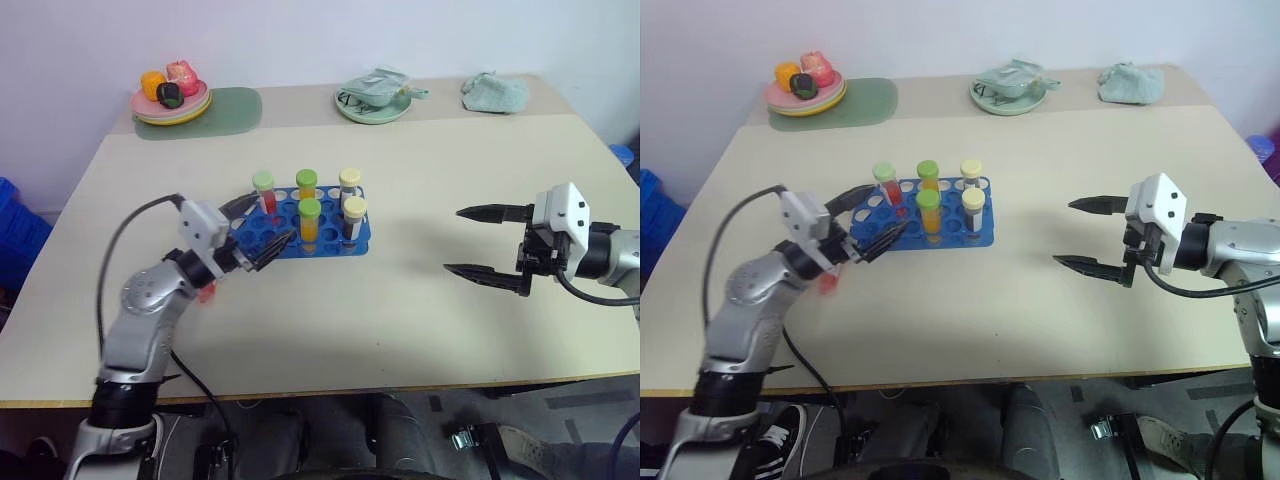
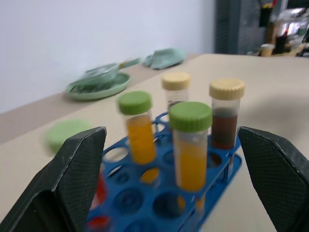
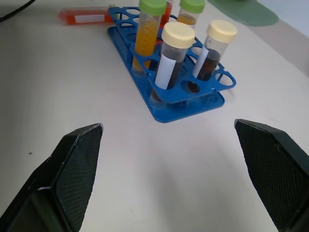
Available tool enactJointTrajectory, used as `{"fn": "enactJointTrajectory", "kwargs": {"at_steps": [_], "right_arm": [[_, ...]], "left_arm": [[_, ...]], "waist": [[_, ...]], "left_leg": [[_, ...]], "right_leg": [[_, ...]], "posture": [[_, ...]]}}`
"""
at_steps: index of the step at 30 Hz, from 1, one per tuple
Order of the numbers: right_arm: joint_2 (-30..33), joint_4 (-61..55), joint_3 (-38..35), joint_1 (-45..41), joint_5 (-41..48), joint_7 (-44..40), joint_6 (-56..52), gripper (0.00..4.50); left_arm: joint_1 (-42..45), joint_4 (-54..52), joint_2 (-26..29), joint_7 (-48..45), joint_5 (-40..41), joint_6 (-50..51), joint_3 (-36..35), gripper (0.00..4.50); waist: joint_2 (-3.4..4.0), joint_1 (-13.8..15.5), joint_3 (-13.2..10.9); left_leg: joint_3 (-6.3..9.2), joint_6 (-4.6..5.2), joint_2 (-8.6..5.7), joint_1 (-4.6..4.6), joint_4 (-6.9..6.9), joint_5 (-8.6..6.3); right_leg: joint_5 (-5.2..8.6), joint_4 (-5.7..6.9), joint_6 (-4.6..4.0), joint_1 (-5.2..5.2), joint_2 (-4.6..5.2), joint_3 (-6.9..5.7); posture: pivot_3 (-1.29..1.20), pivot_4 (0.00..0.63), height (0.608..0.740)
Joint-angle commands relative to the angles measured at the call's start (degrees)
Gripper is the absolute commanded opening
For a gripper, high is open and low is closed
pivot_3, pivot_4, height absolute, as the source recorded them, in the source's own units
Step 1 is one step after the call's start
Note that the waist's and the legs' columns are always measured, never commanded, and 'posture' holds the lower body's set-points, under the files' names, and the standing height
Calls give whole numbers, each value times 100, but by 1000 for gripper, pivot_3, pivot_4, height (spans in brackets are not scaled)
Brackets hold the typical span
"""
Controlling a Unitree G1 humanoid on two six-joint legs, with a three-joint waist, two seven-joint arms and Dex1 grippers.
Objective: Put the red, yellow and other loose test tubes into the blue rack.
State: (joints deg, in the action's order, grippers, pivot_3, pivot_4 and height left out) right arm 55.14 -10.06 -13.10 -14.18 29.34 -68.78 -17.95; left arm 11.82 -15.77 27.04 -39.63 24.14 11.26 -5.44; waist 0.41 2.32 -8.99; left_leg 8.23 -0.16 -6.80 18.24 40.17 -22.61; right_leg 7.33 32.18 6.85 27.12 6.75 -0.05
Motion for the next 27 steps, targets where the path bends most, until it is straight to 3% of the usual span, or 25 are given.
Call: {"fn": "enactJointTrajectory", "kwargs": {"at_steps": [1, 10, 15, 20, 23, 27], "right_arm": [[-32, 51, 29, -161, -38, -49, 173, 4500], [-160, 340, 274, -424, -133, -127, 366, 4500], [-224, 504, 375, -577, -206, -201, 465, 4500], [-266, 538, 447, -684, -204, -209, 476, 4500], [-248, 504, 443, -668, -182, -204, 462, 4500], [-209, 458, 406, -615, -160, -205, 432, 4500]], "left_arm": [[-184, -856, 518, 255, 331, 875, -516, 4452], [-460, -1278, 1740, 1121, 1572, 3951, -2089, 4452], [308, -941, 1929, 1955, 2126, 5929, -2487, 4452], [1435, -778, 1824, 2671, 2069, 7947, -2366, 4452], [1619, -445, 2002, 3023, 2290, 8124, -2150, 4452], [1732, 329, 2696, 3739, 3110, 8124, -1541, 4452]], "waist": [[-1, -16, -1], [-1, -21, -1], [-1, 1, -2], [-4, -52, -3], [-3, -110, -2], [-4, -178, -3]], "left_leg": [[0, 0, 0, 0, 0, 0], [-1, 0, 5, -3, -7, -1], [0, -1, 3, -3, -6, -1], [3, -2, 3, -3, -7, -1], [4, -3, 3, -3, -9, 0], [12, -5, 4, -2, -15, -1]], "right_leg": [[0, 0, 0, 0, 0, 0], [1, 4, -1, 4, -7, 1], [1, 4, -1, 2, -5, 1], [1, 6, -1, 4, -7, 0], [1, 8, -1, 6, -7, 0], [1, 9, -1, 12, -8, 0]], "posture": [[0, 150, 740], [0, 150, 740], [0, 150, 740], [0, 150, 740], [0, 150, 740], [0, 150, 740]]}}
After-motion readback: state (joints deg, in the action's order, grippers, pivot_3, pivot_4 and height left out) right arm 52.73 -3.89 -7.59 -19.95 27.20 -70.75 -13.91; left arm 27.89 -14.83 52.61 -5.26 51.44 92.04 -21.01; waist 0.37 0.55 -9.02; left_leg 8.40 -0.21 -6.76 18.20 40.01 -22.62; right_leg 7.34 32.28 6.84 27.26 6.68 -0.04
